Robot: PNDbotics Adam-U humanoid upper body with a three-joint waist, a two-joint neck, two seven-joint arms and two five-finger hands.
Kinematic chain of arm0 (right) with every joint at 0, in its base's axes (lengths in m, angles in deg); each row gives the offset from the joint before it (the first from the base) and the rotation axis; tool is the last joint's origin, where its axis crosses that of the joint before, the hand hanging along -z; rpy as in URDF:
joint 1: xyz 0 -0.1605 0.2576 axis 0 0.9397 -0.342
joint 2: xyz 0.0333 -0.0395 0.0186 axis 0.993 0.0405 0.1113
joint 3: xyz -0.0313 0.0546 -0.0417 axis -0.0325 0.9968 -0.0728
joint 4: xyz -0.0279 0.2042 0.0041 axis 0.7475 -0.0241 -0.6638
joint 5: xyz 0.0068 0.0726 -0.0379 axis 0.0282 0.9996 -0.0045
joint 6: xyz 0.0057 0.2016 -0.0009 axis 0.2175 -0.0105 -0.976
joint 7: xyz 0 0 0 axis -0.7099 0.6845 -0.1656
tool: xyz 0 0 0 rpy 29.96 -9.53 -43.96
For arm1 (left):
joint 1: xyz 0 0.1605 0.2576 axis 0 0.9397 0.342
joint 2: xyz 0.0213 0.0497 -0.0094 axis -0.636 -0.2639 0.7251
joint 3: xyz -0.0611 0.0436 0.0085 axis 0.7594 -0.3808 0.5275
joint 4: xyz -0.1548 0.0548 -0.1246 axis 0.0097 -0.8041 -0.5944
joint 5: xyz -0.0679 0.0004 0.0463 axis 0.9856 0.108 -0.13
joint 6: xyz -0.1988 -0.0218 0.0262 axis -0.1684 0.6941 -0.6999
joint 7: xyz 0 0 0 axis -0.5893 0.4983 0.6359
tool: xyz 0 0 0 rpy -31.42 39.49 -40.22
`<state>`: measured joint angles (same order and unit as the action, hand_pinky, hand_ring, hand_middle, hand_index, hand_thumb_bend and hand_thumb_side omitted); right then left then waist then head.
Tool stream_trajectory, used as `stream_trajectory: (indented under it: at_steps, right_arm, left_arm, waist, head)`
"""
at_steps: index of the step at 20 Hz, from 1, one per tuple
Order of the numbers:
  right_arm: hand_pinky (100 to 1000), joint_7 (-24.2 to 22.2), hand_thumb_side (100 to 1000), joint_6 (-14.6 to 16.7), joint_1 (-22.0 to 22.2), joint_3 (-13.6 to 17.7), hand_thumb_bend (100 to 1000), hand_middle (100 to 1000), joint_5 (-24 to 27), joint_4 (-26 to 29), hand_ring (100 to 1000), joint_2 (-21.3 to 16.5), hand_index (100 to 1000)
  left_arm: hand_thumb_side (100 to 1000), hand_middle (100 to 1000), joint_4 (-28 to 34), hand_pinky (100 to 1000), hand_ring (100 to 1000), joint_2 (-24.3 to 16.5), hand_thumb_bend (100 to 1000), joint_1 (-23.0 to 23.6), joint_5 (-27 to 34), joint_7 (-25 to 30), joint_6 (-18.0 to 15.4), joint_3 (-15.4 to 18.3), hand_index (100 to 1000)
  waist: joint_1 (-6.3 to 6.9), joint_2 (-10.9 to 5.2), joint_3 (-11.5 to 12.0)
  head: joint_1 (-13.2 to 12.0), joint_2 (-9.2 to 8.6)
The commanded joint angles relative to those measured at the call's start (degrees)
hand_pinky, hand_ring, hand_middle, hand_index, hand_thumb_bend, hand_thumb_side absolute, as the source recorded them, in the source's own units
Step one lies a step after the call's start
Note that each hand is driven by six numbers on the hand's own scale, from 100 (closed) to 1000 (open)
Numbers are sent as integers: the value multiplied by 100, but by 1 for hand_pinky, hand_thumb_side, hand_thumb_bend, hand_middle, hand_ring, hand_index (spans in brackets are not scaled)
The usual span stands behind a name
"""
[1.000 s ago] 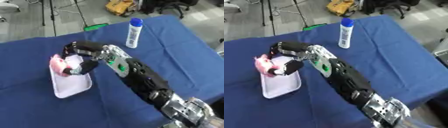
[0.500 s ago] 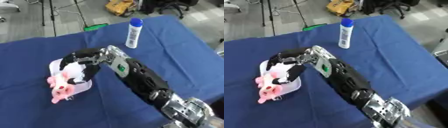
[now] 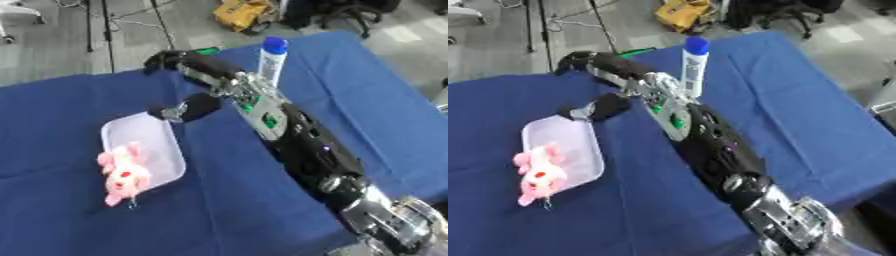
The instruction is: Pick up objects on the table and place them in the box.
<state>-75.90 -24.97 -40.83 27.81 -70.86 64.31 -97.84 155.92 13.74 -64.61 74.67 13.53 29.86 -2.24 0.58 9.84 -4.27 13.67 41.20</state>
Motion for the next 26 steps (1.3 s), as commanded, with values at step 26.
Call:
stream_trajectory:
  at_steps: [26]
  right_arm:
    - [836, 501, 477, -1185, 1832, 915, 564, 911, 1639, 2270, 881, -1409, 877]
  left_arm:
    - [918, 765, 47, 783, 770, -83, 513, 34, -207, 219, 75, 18, 828]
  waist:
    - [-23, -294, -120]
  head:
    - [-258, -106]
